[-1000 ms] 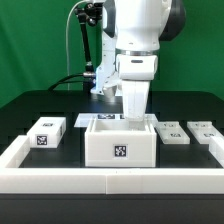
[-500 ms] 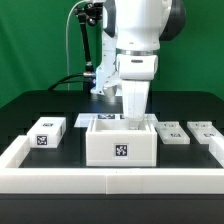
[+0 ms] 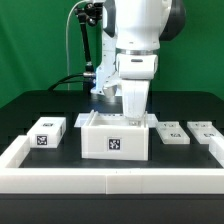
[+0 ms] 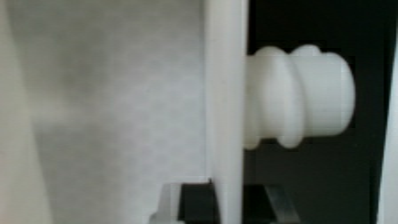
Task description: Assemble cabinet
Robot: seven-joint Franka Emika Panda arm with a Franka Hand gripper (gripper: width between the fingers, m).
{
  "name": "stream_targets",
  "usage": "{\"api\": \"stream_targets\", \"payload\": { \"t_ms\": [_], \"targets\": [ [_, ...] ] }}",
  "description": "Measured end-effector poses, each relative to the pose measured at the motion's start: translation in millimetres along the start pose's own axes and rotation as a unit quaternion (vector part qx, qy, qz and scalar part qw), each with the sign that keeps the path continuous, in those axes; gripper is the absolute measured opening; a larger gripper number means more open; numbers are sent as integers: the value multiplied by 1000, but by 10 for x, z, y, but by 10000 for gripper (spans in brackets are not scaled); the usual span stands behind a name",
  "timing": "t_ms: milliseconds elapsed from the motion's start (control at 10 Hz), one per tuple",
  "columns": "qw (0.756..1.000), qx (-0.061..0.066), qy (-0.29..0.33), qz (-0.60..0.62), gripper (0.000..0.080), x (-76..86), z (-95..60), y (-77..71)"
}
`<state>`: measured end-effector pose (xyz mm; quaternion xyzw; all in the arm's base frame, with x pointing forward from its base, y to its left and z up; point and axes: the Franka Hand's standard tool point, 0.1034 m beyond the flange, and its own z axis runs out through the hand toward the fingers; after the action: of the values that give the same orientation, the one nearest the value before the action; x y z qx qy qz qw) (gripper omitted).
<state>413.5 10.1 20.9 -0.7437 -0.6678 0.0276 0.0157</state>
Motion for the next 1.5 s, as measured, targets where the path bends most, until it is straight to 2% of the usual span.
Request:
{"api": "stream_targets", "payload": {
  "t_ms": [400, 700, 1000, 1100, 1500],
  "targets": [
    [1000, -1, 0, -4, 40, 1, -6, 22],
    [1000, -15, 3, -14, 40, 44, -37, 266],
    [999, -23, 6, -24, 39, 207, -24, 412],
    [999, -24, 8, -25, 39, 245, -22, 439],
    [999, -24, 8, -23, 39, 228, -19, 437]
  ]
}}
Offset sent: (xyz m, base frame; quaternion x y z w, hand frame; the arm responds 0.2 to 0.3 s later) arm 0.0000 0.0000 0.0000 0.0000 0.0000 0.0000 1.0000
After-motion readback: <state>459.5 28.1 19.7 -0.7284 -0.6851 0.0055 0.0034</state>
